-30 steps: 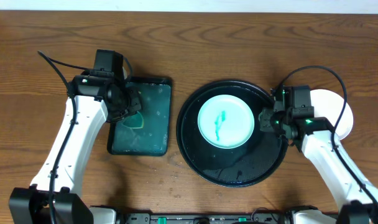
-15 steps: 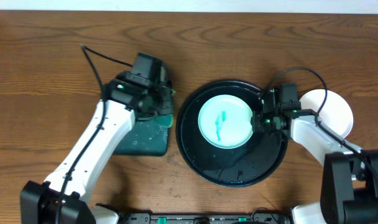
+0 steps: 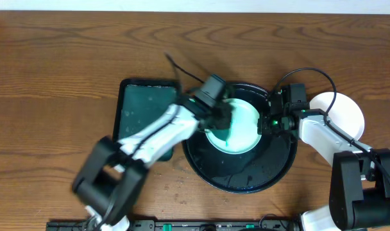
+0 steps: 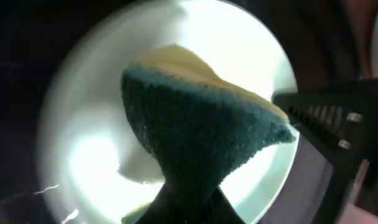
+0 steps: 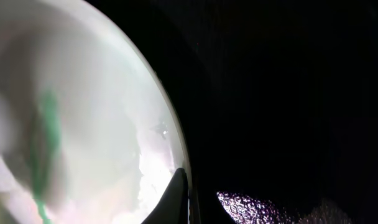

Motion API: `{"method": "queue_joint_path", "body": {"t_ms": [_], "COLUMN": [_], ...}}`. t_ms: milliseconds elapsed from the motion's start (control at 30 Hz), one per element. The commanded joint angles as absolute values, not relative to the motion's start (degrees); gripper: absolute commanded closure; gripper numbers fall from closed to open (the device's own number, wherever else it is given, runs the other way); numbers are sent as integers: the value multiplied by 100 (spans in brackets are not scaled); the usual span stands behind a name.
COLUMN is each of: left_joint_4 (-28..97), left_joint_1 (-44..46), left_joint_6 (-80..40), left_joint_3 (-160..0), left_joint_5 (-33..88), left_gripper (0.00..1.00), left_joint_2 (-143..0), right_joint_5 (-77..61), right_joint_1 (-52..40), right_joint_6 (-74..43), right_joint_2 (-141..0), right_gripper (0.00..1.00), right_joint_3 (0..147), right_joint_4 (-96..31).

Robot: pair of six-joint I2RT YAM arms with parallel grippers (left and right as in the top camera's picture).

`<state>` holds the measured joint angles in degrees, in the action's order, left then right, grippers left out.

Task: Clean dirty plates on tray and stack at the side
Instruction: 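Move the sponge onto the pale green plate with the left gripper, then scrub the pale green plate with the sponge while the right gripper holds it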

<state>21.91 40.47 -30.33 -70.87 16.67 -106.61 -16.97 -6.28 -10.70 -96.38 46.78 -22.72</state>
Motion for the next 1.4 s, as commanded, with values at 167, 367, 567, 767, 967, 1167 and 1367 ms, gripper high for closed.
{"method": "queue_joint_path", "body": {"t_ms": [167, 367, 567, 767, 967, 1167, 1367], "left_joint_4": [1664, 2777, 3299, 2915, 1640, 1166, 1168], "left_joint_1": [4333, 4058, 3533, 3288, 3489, 3986, 4250], "left_joint_6": [-3376, -3374, -2908, -2897, -3223, -3450, -3444], "left_joint_3": [-7177, -7229, -7422, -7422, -7411, -7413, -7413], "left_joint_5": [1466, -346, -607, 792, 3282, 3599, 3815], "left_gripper": [93, 92, 93, 92, 92, 92, 92], "left_joint_2": [-11653, -11743, -11743, -11767, -12020, -12414, -12431], "right_joint_5": [-1678, -1675, -1675, -1675, -1675, -1675, -1673], "right_joint_1": [-762, -762, -762, -762, -762, -762, -762], "right_joint_6": [-1063, -1061, -1061, -1061, -1061, -1061, -1061], "right_joint_2": [-9848, -9848, -9848, -9848, -9848, -9848, -9848], "right_gripper": [99, 99, 99, 99, 99, 99, 99], "right_joint_3": [4525, 4525, 4525, 4525, 4525, 4525, 4525], "right_joint_4": [-2510, -2598, -2598, -2633, -2639, -2644, -2639]}}
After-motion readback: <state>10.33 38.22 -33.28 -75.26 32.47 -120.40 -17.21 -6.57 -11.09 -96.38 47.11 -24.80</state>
